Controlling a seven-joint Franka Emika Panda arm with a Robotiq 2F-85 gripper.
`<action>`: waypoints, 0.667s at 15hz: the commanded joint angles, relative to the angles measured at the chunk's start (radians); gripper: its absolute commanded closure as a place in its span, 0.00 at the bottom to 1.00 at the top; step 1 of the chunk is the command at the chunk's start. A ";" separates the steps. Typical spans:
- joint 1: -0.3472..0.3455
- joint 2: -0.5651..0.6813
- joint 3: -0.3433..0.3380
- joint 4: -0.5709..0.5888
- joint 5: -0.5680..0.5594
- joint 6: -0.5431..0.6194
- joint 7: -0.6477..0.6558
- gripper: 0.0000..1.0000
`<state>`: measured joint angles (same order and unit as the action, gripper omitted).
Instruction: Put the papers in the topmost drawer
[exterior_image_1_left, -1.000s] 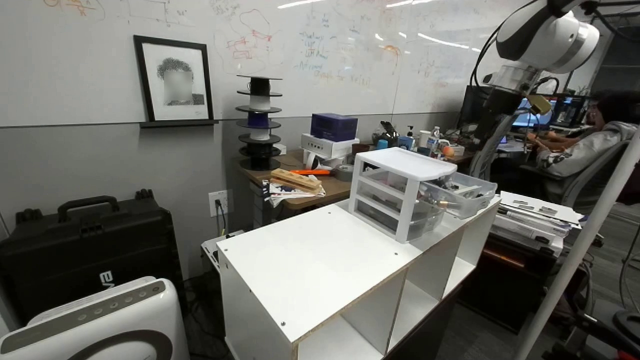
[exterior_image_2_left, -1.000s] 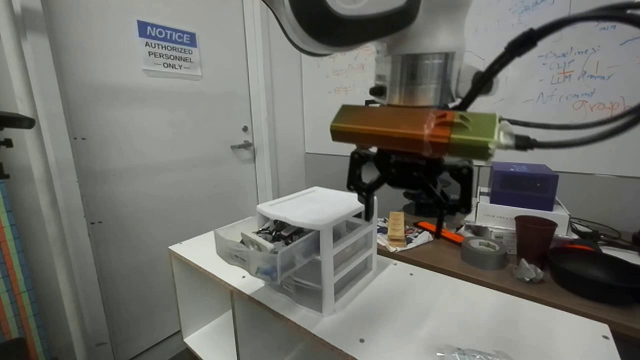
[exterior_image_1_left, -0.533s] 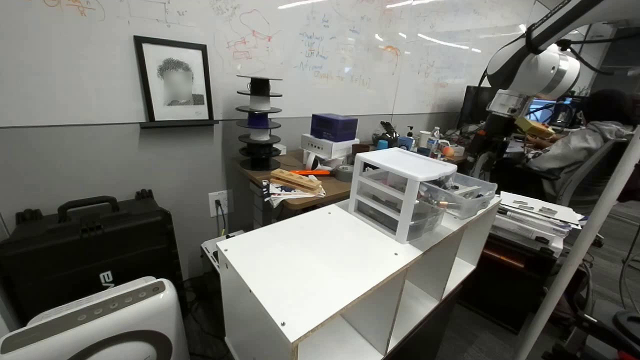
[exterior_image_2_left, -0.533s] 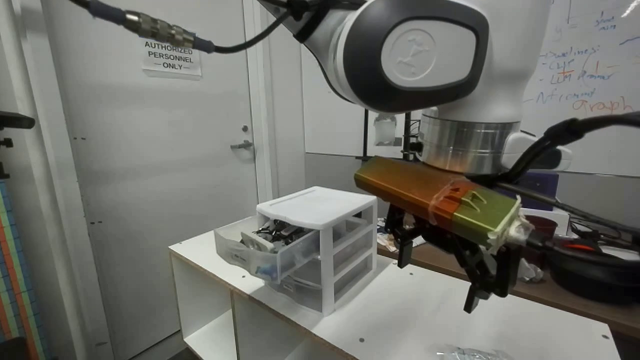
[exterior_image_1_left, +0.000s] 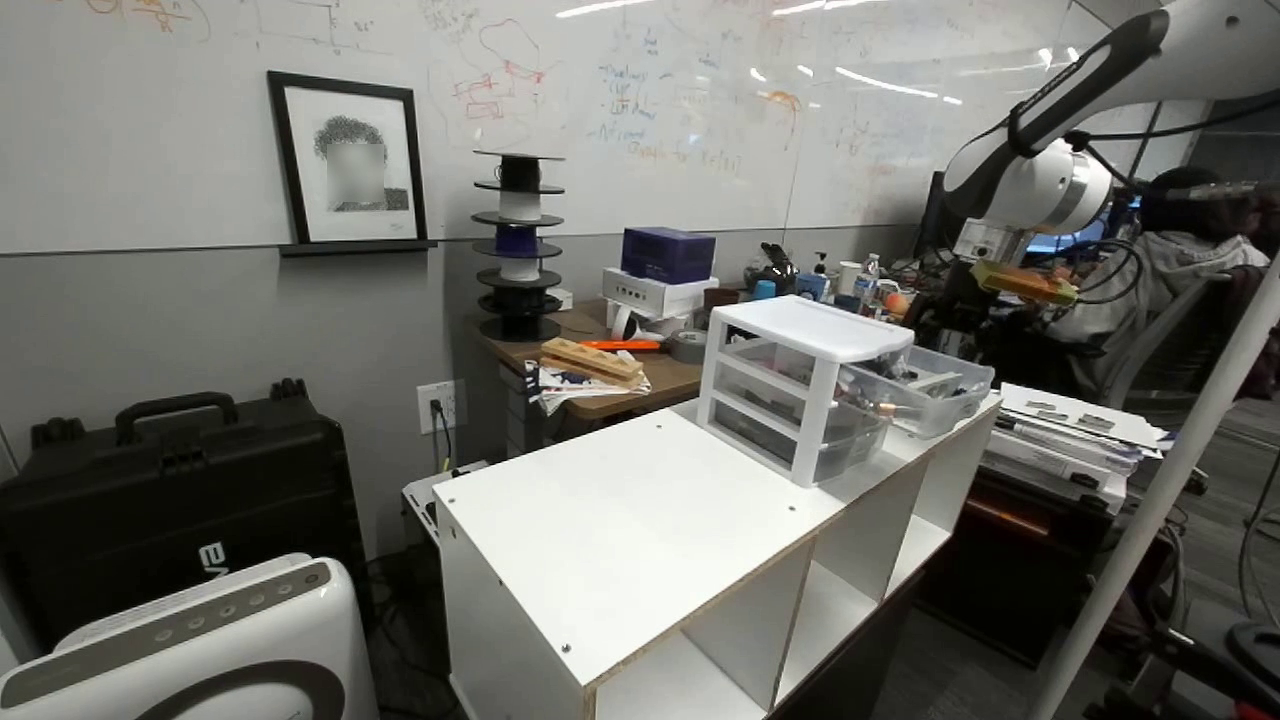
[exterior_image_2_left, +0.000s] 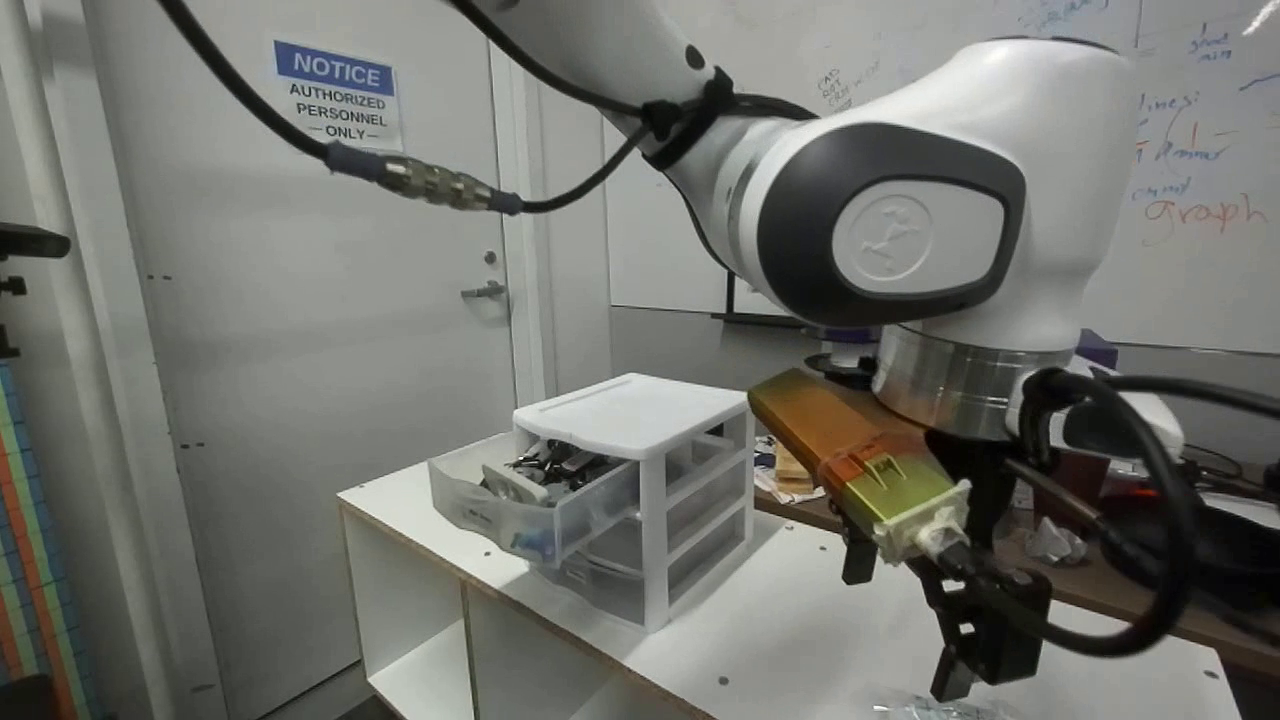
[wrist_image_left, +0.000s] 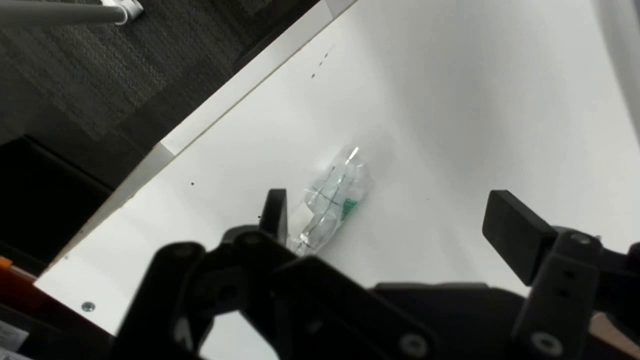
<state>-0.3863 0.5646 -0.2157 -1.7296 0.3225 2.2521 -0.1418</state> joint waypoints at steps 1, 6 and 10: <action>-0.029 0.100 0.004 0.119 0.030 -0.011 0.172 0.00; -0.036 0.182 -0.009 0.202 0.056 -0.007 0.416 0.02; -0.028 0.223 -0.022 0.246 0.085 0.015 0.608 0.37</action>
<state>-0.4212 0.7420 -0.2230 -1.5529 0.3691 2.2566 0.3408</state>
